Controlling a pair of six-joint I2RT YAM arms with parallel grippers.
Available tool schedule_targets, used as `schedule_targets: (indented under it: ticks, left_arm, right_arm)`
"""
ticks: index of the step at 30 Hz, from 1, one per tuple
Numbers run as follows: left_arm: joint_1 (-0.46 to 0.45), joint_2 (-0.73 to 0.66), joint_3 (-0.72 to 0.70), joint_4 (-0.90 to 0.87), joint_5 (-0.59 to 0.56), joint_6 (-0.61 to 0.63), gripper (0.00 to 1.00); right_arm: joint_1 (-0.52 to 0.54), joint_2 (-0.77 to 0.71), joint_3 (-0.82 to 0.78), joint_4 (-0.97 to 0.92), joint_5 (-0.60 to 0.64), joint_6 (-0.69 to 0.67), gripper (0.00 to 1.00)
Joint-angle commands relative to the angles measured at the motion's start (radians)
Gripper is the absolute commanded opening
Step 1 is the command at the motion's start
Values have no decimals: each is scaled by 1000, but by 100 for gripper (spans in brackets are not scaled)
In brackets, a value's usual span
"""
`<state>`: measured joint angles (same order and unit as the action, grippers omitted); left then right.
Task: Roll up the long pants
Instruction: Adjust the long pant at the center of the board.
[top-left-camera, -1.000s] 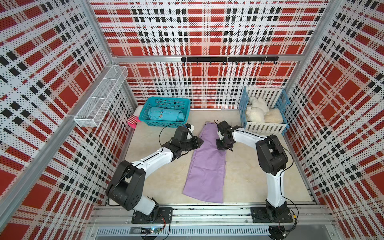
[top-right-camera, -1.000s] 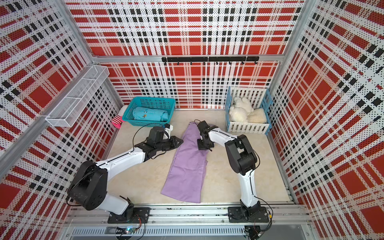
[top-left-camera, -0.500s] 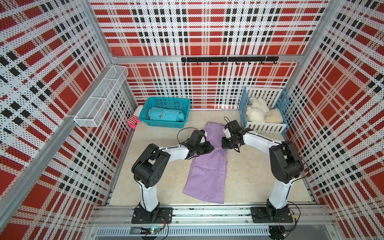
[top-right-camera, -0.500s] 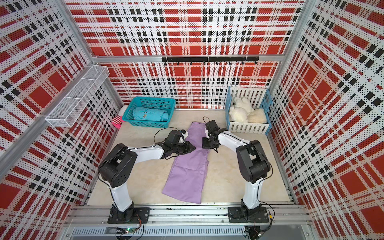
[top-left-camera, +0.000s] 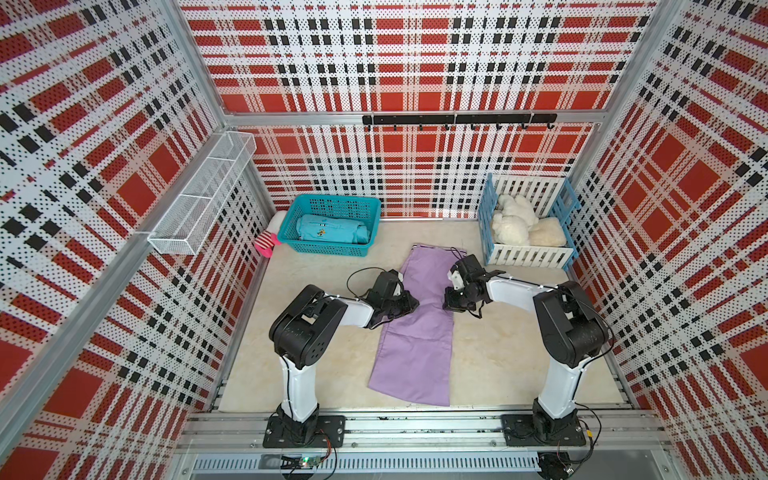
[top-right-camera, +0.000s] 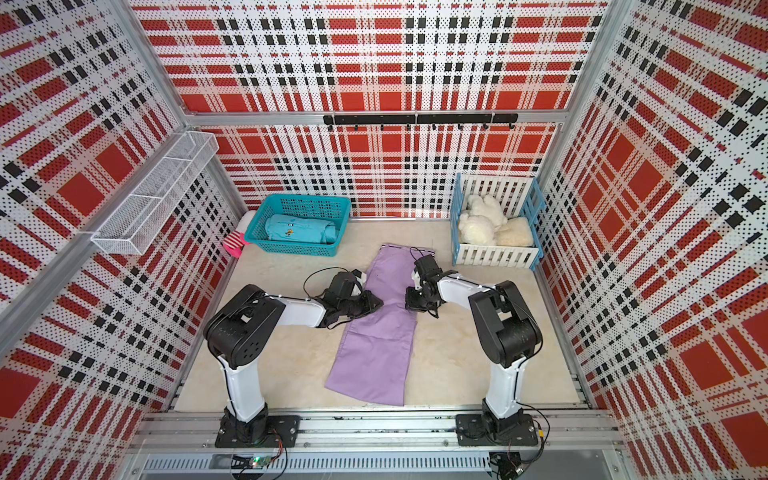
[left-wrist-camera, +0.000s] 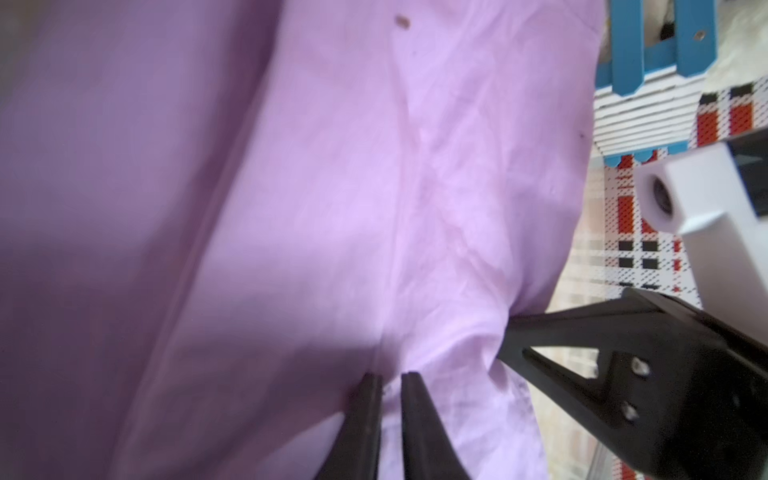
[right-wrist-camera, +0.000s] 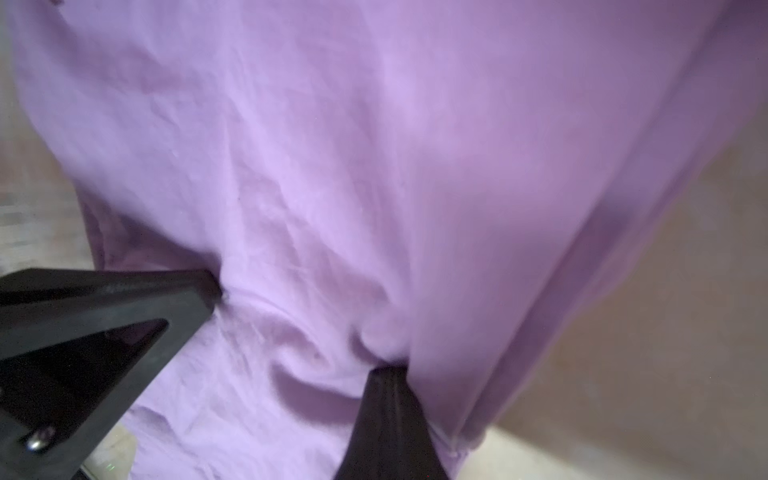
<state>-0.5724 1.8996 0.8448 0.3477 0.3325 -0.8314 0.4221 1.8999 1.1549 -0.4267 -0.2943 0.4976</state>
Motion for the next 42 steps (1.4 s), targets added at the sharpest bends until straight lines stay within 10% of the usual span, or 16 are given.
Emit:
schedule_targets:
  ticks: [1, 8, 14, 21, 33, 42]
  left_arm:
    - [-55, -69, -90, -3, -49, -33, 16]
    - [-175, -254, -167, 1, -163, -111, 16]
    - [8, -365, -72, -12, -71, -38, 19]
    - [100, -24, 384, -266, 103, 193, 18]
    - [127, 491, 997, -562, -80, 269, 18]
    - [185, 647, 1124, -613, -172, 282, 18]
  right_arm:
    - [-19, 121, 25, -118, 153, -47, 0]
    - [-51, 161, 366, -314, 205, -235, 0]
    - [-49, -16, 389, -241, 18, -228, 0]
    - [-34, 59, 440, -268, 8, -135, 0]
    - [145, -120, -78, -126, 185, 48, 0]
    - [272, -219, -242, -29, 119, 199, 0]
